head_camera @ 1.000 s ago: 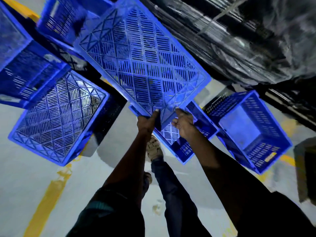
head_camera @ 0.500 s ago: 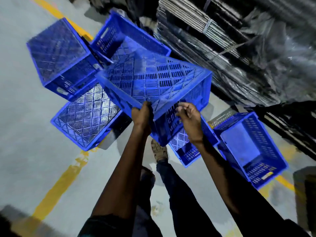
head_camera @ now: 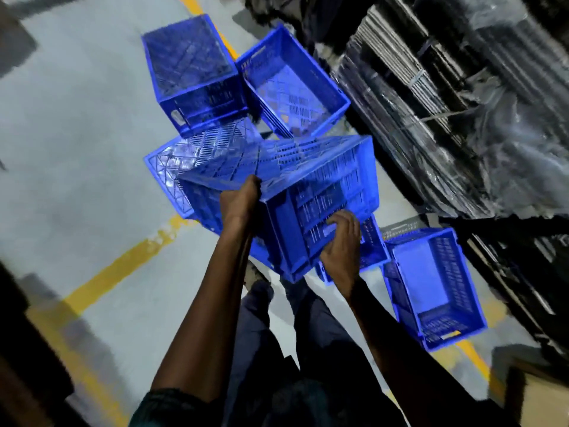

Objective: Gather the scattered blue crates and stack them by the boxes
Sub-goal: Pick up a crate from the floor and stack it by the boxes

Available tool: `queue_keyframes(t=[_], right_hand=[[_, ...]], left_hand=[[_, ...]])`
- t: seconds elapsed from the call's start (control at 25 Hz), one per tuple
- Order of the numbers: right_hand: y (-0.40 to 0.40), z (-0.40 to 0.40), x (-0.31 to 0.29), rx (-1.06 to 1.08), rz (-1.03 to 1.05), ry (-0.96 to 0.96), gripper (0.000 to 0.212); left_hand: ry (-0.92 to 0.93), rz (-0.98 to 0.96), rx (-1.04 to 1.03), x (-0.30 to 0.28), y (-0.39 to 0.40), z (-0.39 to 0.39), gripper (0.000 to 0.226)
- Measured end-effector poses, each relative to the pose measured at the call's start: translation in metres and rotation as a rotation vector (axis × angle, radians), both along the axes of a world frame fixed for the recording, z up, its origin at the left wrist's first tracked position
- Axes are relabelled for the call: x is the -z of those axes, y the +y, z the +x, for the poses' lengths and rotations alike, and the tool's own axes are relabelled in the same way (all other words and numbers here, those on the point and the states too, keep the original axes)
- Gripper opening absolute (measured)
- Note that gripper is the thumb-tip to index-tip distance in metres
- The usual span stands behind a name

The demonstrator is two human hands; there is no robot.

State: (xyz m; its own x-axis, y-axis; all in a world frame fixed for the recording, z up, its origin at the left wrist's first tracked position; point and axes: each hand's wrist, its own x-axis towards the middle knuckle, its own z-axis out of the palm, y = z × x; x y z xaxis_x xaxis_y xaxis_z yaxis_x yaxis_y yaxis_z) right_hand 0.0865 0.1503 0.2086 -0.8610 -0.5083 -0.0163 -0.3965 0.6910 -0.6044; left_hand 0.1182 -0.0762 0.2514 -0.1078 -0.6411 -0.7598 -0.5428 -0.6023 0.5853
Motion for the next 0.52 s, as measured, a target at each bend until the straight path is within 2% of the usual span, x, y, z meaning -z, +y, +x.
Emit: queue_keyframes(t=[0.08, 0.16, 0.24, 0.32, 0.36, 0.44, 0.52], right_hand=[[-0.002, 0.015, -0.012, -0.050, -0.001, 0.048, 0.042], [-0.002, 0.031, -0.022, -0.146, -0.065, -0.028, 0.035], [0.000, 0.042, -0.028, -0.320, -0.017, -0.074, 0.046], [-0.006, 0.046, -0.032, -0.519, 0.134, -0.018, 0.063], [-0.015, 0.043, -0.035, -0.587, 0.215, 0.030, 0.064], [-0.044, 0.043, -0.043, -0.684, 0.325, 0.126, 0.049], [-0.068, 0.047, -0.052, -0.738, 0.296, 0.165, 0.036]], left_hand=[[-0.010, 0.013, -0.010, -0.010, -0.011, 0.030, 0.032], [0.005, 0.043, -0.057, -0.019, -0.027, 0.058, 0.039], [0.034, 0.058, -0.114, -0.028, -0.039, 0.082, 0.041], [0.082, 0.044, -0.194, -0.039, -0.045, 0.100, 0.037], [0.081, 0.036, -0.215, -0.045, -0.046, 0.107, 0.035], [0.062, 0.008, -0.226, -0.055, -0.053, 0.124, 0.037], [0.038, -0.006, -0.190, -0.065, -0.067, 0.140, 0.036]])
